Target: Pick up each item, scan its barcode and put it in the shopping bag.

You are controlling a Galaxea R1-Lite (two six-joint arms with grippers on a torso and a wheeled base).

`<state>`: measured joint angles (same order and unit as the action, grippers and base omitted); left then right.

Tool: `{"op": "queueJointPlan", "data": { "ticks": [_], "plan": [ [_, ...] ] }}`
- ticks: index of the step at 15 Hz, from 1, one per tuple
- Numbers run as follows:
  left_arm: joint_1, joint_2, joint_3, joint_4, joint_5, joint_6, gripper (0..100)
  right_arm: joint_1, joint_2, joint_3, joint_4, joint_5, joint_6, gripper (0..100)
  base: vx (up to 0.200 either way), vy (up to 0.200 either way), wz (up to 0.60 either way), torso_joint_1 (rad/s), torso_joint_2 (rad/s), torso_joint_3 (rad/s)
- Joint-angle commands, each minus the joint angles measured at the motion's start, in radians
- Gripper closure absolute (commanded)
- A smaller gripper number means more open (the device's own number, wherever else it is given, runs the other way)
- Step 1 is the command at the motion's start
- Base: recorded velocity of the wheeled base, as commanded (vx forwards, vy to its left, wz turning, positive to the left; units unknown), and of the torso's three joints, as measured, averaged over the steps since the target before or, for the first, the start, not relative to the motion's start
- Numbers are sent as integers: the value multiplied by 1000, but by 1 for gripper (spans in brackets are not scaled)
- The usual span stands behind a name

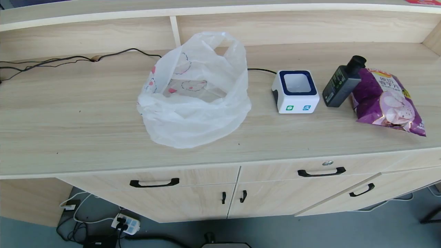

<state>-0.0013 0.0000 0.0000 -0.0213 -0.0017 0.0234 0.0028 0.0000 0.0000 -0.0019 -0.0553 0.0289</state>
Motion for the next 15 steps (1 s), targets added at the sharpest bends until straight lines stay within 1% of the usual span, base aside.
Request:
{"op": "queueJointPlan", "data": {
  "ticks": [1,7,8,10,11,12,14,15],
  "plan": [
    [0,2,0,0,0,0,0,0,2,0,0,0,0,0,0,0,0,0,0,0],
    [-2,2,0,0,0,1,0,0,2,0,0,0,-14,0,0,0,0,0,0,0],
    [0,2,0,0,0,1,0,0,2,0,-1,8,-18,0,0,0,0,0,0,0],
    [0,0,0,0,0,1,0,0,2,-2,-13,61,-61,0,0,0,0,0,0,0],
    [-2,0,0,0,0,1,0,5,35,-100,-15,132,-92,0,0,0,0,0,0,0],
    [0,0,0,0,0,1,0,-3,184,-221,-12,193,-93,0,0,0,0,0,0,0],
    [-2,0,0,0,0,3,0,-3,347,-319,-61,193,-93,0,0,0,0,0,0,0],
    [0,0,0,0,0,3,0,0,466,-388,-136,193,-89,0,0,0,0,0,0,0]
  ]
}}
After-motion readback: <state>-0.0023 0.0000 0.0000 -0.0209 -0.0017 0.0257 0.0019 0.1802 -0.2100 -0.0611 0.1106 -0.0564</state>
